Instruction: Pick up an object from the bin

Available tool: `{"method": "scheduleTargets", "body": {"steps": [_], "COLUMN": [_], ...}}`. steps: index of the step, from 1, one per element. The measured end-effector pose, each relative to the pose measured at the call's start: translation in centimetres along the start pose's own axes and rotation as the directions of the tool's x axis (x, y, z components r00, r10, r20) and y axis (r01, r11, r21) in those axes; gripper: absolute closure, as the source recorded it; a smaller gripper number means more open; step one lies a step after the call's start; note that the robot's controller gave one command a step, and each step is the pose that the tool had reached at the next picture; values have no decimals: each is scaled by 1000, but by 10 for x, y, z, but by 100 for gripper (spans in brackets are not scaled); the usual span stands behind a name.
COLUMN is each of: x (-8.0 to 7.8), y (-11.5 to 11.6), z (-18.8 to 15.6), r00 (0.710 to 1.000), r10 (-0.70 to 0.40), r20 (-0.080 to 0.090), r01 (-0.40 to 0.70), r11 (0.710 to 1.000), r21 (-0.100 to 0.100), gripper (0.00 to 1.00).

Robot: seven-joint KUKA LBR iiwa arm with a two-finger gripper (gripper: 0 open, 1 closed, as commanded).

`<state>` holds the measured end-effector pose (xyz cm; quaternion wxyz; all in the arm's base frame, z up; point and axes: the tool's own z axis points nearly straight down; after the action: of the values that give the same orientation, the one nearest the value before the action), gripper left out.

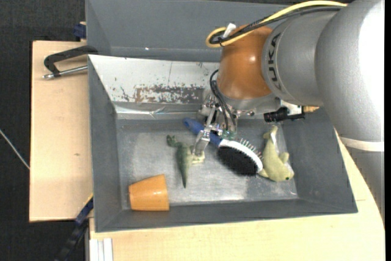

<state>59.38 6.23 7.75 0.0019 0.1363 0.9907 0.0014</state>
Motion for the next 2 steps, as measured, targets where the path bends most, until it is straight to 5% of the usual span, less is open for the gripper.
{"method": "scheduleTargets", "body": {"steps": [1, 2], "x": [-1, -1], "y": [1, 1], "z": [-1, -1], "r00": [1000, 1000], "r10": [-1, -1], "r20": [0, 0], "r01": [1, 1], "r11": [1000, 1000], "r21": [0, 0], "gripper": [0, 100]}}
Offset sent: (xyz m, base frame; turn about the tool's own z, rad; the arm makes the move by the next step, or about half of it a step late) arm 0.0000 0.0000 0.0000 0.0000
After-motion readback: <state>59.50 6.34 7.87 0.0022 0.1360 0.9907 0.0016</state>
